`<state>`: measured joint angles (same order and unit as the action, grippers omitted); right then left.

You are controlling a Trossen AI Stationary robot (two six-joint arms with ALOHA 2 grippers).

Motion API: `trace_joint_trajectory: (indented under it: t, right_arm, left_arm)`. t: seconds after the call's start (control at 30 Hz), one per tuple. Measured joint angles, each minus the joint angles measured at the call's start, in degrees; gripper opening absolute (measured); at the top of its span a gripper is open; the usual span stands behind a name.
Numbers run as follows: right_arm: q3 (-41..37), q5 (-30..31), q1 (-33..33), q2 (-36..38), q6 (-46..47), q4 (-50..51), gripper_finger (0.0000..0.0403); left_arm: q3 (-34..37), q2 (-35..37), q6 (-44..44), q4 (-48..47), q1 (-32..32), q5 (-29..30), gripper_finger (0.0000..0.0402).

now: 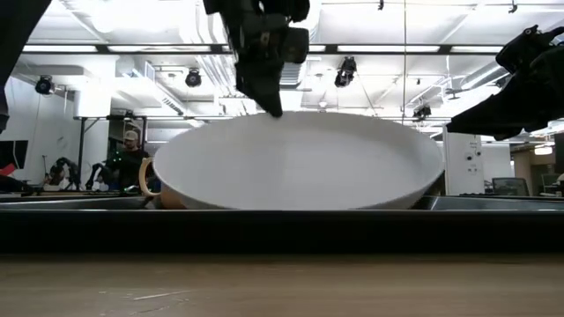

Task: Set up tray
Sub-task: Put the black bowl on top of the white plate

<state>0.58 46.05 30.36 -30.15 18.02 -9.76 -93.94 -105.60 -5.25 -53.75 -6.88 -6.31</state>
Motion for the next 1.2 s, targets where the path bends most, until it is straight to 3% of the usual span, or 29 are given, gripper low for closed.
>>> trace_joint_trajectory:
  t: [0.73,1.2]
  right_arm:
    - [0.00,-0.01,-0.01,0.00,0.00,0.13,0.0189]
    - [0.00,-0.01,-0.01,0.00,-0.02,0.13,0.0189]
  left_arm:
    - [13.93,-1.03,2.68,11.56,-4.15,1.36,0.0000]
    - [19.28,-1.01,3.85,18.99,-4.15,1.92,0.0000]
